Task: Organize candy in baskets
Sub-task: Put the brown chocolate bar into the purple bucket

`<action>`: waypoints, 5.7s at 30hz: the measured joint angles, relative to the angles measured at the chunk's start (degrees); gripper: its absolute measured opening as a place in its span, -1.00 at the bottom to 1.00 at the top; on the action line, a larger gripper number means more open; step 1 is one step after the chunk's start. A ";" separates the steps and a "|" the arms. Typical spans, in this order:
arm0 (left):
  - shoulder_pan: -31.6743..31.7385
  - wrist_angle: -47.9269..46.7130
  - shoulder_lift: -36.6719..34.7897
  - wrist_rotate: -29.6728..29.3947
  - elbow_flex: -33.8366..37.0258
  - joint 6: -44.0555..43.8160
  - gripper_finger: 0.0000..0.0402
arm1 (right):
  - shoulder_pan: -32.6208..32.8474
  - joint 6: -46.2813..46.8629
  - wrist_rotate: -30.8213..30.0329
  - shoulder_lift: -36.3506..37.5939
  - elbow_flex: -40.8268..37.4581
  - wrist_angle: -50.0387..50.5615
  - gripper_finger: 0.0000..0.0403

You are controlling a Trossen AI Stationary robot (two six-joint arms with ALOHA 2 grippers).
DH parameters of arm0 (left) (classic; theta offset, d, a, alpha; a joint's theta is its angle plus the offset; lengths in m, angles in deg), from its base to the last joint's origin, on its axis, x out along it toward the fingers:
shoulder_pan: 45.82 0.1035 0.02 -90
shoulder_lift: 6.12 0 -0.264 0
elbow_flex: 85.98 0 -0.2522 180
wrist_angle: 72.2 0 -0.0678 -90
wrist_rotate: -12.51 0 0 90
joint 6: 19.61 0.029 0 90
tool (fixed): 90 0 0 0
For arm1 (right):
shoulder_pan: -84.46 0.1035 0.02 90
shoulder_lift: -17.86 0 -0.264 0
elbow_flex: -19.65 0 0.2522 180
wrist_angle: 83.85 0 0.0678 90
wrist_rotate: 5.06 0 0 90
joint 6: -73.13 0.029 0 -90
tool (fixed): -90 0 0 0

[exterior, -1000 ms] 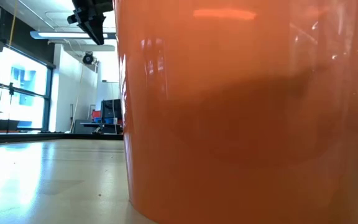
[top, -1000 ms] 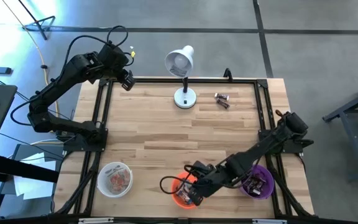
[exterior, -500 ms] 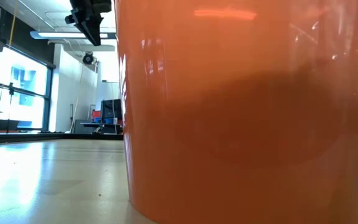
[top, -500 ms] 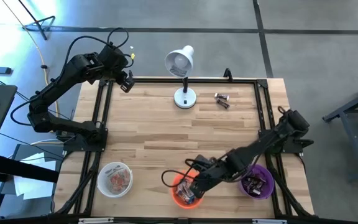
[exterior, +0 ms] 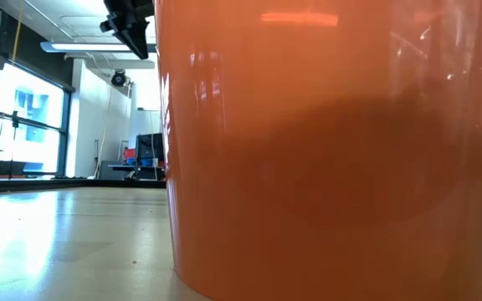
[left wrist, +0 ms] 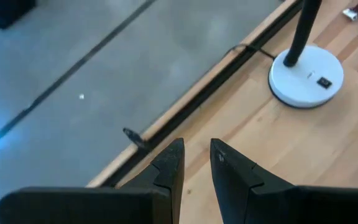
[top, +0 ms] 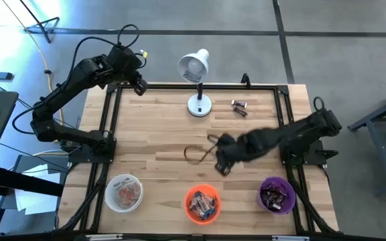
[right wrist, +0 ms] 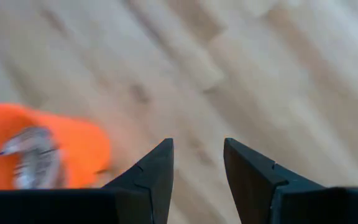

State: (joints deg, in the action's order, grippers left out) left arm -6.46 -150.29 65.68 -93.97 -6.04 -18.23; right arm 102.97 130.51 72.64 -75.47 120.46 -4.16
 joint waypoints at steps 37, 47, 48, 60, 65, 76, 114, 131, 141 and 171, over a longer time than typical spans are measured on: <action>2.01 18.94 6.25 -12.61 0.00 11.39 -0.68 | -58.16 -63.07 9.13 3.37 -27.44 -18.03 -0.13; 2.02 22.43 6.25 -12.61 0.00 11.65 -0.68 | -61.44 -64.96 12.34 3.31 -34.69 -28.78 -0.08; 2.03 22.67 6.25 -12.61 0.00 12.16 -0.68 | -61.65 -64.87 12.37 3.31 -35.36 -29.45 -0.08; 2.01 25.09 6.25 -12.61 0.00 14.23 -0.68 | -63.07 -63.13 12.36 1.40 -40.09 -36.29 -0.08; 2.02 25.08 6.25 -12.61 0.00 14.26 -0.68 | -63.27 -61.90 12.98 -3.39 -39.50 -36.93 -0.14; 2.02 25.05 6.25 -12.61 0.00 14.30 -0.68 | -63.15 -55.43 14.95 -3.53 -36.99 -32.09 -0.91; 4.71 20.91 6.20 -12.39 0.00 17.32 -0.68 | -13.39 10.73 27.50 9.14 -6.45 22.13 -0.97; 10.11 19.77 6.20 -12.39 0.00 17.19 -0.68 | 26.18 65.78 28.41 9.36 -6.45 16.10 -0.90; 12.07 13.82 6.20 -9.37 0.00 16.58 -0.68 | 31.16 64.43 22.10 9.38 -6.47 18.16 -0.24; 12.05 13.15 6.20 -9.13 0.00 11.79 -0.68 | -27.44 -30.82 -6.11 9.56 -14.98 9.41 -0.11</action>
State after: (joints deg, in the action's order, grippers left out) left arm 5.59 -137.13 71.88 -103.10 -6.04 -6.44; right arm 75.53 99.68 66.53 -65.91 105.47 5.25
